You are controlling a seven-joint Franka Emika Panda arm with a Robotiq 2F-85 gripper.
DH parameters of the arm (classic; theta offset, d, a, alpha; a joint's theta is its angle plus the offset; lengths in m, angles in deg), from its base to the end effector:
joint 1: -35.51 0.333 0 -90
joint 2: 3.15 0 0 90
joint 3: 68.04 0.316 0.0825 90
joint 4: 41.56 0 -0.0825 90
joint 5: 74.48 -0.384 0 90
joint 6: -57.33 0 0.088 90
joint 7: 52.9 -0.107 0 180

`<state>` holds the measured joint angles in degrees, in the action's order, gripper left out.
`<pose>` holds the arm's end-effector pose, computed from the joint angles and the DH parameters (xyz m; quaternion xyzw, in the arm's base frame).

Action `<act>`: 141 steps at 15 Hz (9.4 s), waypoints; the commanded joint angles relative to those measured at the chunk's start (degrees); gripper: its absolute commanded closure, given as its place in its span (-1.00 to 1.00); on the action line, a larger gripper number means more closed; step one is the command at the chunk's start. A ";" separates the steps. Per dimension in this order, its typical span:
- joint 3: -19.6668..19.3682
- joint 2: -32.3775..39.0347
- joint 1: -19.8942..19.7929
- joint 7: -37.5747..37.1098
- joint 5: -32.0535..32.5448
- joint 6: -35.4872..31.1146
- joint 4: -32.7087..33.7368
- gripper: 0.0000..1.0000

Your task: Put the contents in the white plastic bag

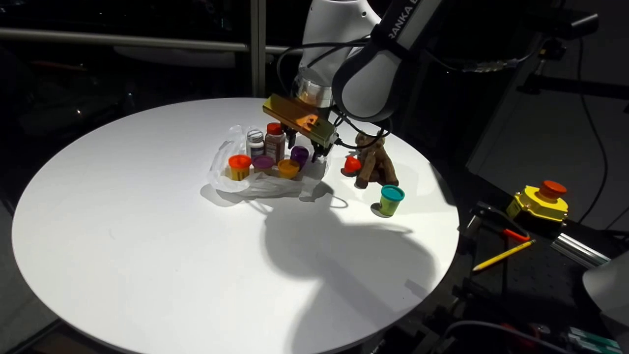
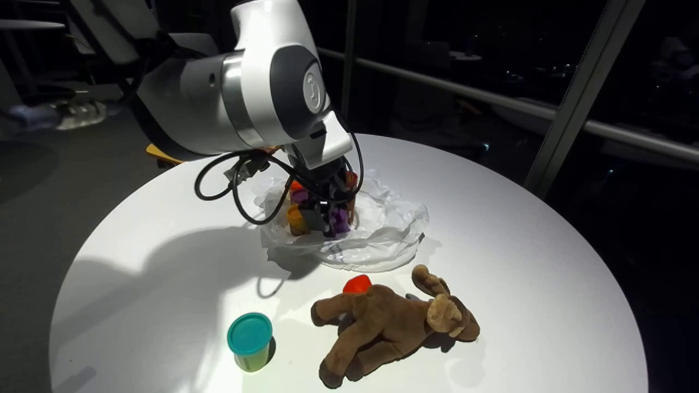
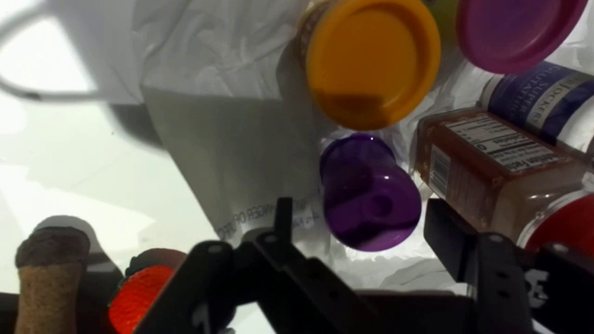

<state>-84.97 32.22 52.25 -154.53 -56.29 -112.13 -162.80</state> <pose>0.5886 0.0184 0.1484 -0.7545 0.6342 -0.1689 0.0050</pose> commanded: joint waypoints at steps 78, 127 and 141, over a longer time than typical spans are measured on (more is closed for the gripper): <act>11.45 4.86 -6.39 -3.47 28.64 37.38 24.36 0.45; 6.65 -6.40 -10.79 -10.20 11.86 25.34 1.61 -1.00; 5.34 3.27 -11.23 -4.66 -2.03 29.01 8.38 -1.00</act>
<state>-79.54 32.84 40.88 -160.84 -55.92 -84.03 -157.64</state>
